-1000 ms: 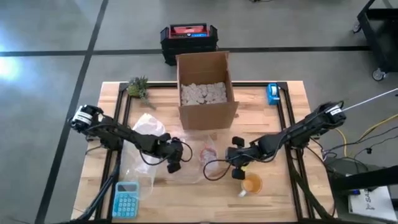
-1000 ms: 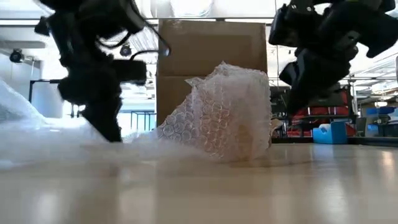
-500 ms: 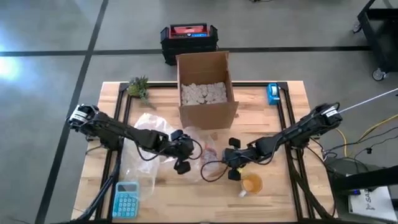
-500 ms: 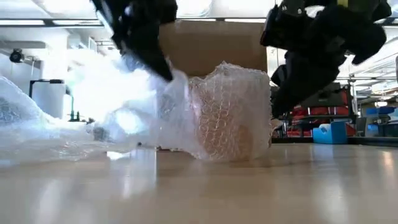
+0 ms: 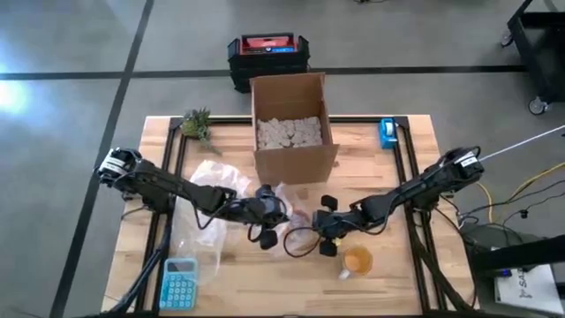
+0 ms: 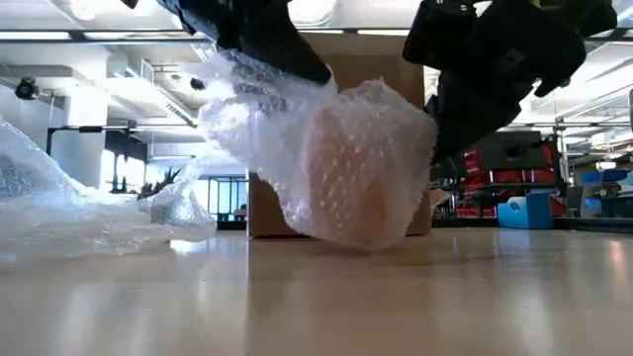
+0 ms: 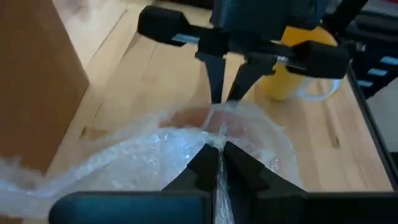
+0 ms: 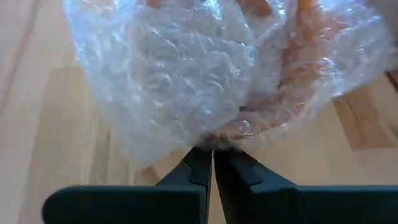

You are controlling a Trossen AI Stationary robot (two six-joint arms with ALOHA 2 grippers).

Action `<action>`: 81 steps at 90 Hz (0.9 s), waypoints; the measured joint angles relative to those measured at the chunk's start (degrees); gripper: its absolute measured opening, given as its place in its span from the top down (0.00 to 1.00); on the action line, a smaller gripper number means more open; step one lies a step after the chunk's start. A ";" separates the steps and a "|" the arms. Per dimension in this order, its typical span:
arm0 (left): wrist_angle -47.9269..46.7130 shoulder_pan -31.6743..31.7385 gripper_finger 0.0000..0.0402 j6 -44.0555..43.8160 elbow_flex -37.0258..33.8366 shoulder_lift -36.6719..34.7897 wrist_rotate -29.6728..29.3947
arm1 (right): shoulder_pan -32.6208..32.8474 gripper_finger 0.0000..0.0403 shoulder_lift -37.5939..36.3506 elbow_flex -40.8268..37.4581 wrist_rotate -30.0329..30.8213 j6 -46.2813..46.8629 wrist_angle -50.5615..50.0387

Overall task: Wrap mug
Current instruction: Wrap the orange mug with bubble wrap

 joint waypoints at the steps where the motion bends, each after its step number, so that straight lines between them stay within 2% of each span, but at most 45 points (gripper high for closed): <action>1: 0.14 0.00 0.99 -0.02 -0.15 0.11 0.00 | 0.00 0.99 0.00 0.11 0.00 -0.01 0.03; 34: 2.15 0.02 0.99 -2.07 -0.99 6.62 1.42 | -0.12 0.99 -0.02 3.93 -0.23 -4.70 -0.46; 57: 3.19 -0.13 0.99 -3.22 -0.92 7.70 2.03 | -0.24 0.99 -0.57 8.89 0.99 -5.52 -14.96; 68: 5.80 -0.36 0.99 -3.22 -0.92 6.50 2.33 | -0.35 0.99 0.23 8.84 0.93 -5.84 -13.93; 81: 7.23 -0.72 0.99 -2.52 -0.95 6.08 5.36 | -0.35 0.99 4.11 8.52 0.86 -5.17 -11.33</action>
